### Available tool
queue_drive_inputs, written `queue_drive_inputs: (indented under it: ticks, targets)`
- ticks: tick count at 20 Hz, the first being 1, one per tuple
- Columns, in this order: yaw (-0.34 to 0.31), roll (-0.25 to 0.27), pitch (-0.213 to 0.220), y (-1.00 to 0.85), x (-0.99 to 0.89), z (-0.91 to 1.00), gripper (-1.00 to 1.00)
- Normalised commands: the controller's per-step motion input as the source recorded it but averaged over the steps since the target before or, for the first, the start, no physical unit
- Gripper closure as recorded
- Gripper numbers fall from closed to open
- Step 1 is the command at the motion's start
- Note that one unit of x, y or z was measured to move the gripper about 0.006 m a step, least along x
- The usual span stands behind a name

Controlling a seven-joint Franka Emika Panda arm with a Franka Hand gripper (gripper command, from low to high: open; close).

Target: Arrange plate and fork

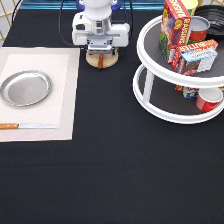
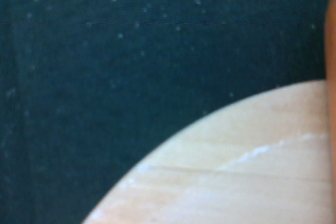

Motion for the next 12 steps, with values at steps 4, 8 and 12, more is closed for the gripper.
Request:
queue_drive_inputs:
  ticks: [4,8,12]
  targets:
    - [0.0,0.0,-0.013,-0.07,0.3,0.0,-1.0]
    - [0.0,0.008,0.0,-0.1,0.32,0.0,-1.0]
    - [0.0,0.037,-0.012,-0.13,0.02,-0.09,-1.0]
